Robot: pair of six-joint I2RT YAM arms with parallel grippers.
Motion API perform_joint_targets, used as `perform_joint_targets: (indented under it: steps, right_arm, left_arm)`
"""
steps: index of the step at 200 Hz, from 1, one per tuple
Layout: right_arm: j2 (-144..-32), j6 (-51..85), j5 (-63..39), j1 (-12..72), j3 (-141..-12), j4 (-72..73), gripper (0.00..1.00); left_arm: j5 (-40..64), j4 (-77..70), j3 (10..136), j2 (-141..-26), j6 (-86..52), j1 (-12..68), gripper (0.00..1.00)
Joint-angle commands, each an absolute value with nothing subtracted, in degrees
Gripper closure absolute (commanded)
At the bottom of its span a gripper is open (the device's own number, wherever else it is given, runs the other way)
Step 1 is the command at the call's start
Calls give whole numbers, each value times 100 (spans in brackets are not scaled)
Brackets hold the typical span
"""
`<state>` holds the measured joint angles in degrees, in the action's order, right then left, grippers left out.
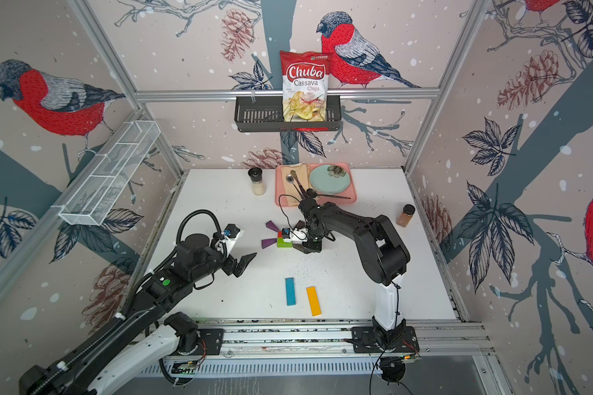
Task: Assemble a small pinwheel with building blocks
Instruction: Assemble the building block at the center of the board.
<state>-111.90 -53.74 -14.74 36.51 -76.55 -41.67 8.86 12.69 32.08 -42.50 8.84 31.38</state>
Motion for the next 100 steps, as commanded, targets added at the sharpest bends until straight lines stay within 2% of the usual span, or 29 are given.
perform_joint_targets:
  steps: [1,40,60,61,62,63,65,68,100]
  right_arm:
    - [-11206,-5344,-1471,3650,-7686,-4266,70]
    - [-11184,-5335,-1483,3645,-7665,-4246,68]
    - [-11140,-5318,-1520,3635,-7640,-4180,64]
    - [-11134,-5313,-1520,3637,-7639,-4177,62]
    - [-11135,-5311,-1525,3638,-7638,-4172,55]
    - [-11135,-5310,-1527,3638,-7638,-4169,35]
    - [-11131,-5304,-1540,3639,-7638,-4167,12]
    - [-11117,-5294,-1544,3633,-7638,-4152,1]
    - [-10977,-5206,-1565,3589,-7562,-3967,0]
  left_arm:
    - [904,1178,3207,-4237,809,3133,4]
    - [912,1190,3212,-4241,817,3138,4]
    - [932,1185,3217,-4238,816,3135,4]
    - [932,1186,3217,-4242,817,3137,4]
    - [932,1182,3221,-4243,817,3137,4]
    - [932,1184,3219,-4244,817,3133,4]
    - [932,1184,3224,-4238,817,3132,4]
    - [929,1193,3225,-4237,825,3137,4]
    - [923,1186,3238,-4216,827,3138,4]
